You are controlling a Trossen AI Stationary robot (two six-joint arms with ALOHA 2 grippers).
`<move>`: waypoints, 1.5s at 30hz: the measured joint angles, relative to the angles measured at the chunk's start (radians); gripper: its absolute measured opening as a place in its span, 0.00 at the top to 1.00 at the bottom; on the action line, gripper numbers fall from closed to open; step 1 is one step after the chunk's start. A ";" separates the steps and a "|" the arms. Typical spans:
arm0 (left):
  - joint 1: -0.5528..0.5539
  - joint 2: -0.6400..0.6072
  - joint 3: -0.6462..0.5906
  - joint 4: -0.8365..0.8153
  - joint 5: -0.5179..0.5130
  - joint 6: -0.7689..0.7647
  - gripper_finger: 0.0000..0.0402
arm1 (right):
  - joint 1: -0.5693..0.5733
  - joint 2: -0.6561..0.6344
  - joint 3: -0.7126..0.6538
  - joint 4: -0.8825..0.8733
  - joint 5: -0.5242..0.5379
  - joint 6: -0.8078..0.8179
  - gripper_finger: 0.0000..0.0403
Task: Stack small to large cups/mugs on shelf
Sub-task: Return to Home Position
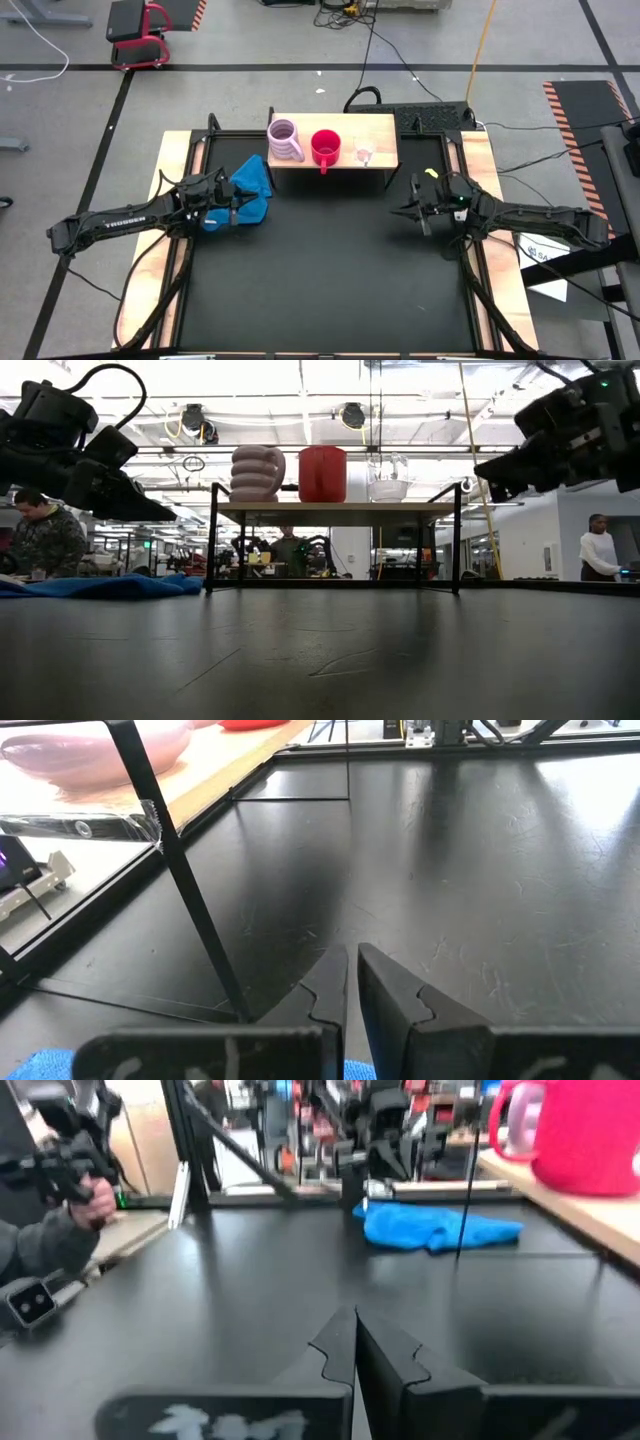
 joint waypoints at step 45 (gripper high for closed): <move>-0.597 -0.001 0.000 0.188 -0.152 0.052 0.92 | 0.628 -0.009 -0.029 0.019 0.442 -0.059 1.00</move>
